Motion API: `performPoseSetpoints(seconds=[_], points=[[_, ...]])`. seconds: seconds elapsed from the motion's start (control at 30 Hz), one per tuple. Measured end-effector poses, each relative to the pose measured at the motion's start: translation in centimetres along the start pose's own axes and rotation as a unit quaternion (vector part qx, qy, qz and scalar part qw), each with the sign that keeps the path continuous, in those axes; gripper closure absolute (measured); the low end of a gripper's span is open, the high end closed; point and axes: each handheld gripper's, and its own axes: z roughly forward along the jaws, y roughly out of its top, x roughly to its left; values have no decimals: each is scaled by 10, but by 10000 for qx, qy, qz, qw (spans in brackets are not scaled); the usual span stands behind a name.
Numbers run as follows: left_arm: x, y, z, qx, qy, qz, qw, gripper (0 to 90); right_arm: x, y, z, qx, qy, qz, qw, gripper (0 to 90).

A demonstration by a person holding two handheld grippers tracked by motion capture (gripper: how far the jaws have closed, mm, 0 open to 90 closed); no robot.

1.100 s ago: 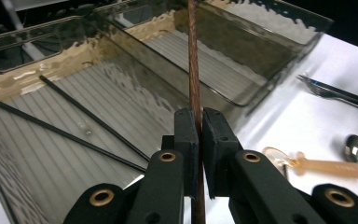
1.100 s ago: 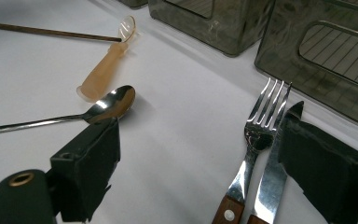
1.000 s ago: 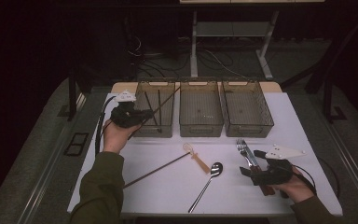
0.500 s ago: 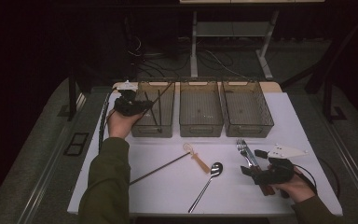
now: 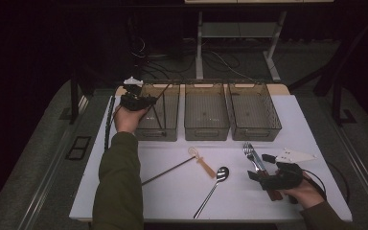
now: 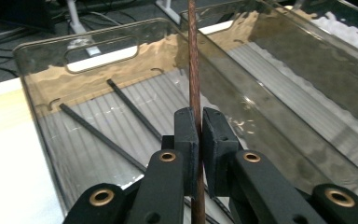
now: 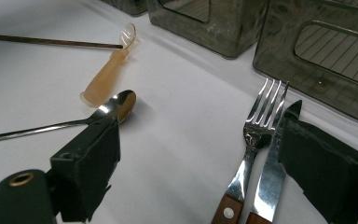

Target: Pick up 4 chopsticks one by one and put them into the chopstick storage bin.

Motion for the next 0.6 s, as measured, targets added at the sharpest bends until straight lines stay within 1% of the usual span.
performPoseSetpoints(seconds=[0.07, 0.1, 0.13, 0.17, 0.2, 0.23, 0.27, 0.37, 0.5, 0.53, 0.6], points=[[1, -1, 2, 83, 114, 13, 9999, 841, 0, 0, 0, 6, -1, 4, 10000, 132], [0, -2, 3, 117, 210, 1, 9997, 839, 0, 0, 0, 5, -3, 4, 10000, 132], [0, -3, 4, 96, 248, 8, 9996, 828, 0, 0, 0, 6, -3, 4, 10000, 132], [0, -3, 5, 26, 310, 6, 9995, 728, 0, 0, 0, 10, -8, 2, 10000, 132], [0, -3, 6, 35, 373, -7, 9993, 608, 0, 0, 0, 12, -5, -1, 10000, 132], [-1, -3, 7, 77, 421, 40, 9991, 547, 0, 0, 0, 13, 0, 1, 10000, 132], [-2, -3, 7, 87, 454, 85, 9989, 510, 0, 0, 0, 15, 8, -3, 10000, 132], [-4, -2, 6, 101, 404, 156, 9990, 450, 0, 0, 1, 19, 9, -20, 10000, 132], [-9, -3, 3, 89, 262, 202, 9994, 391, 0, 0, 1, 19, 5, -28, 10000, 132], [-10, -3, 2, 86, 178, 206, 9996, 369, 0, 0, 1, 18, 6, -32, 10000, 132], [-14, -4, -1, 99, 90, 281, 9995, 349, 0, 0, 1, 22, -9, -1, 10000, 132]])
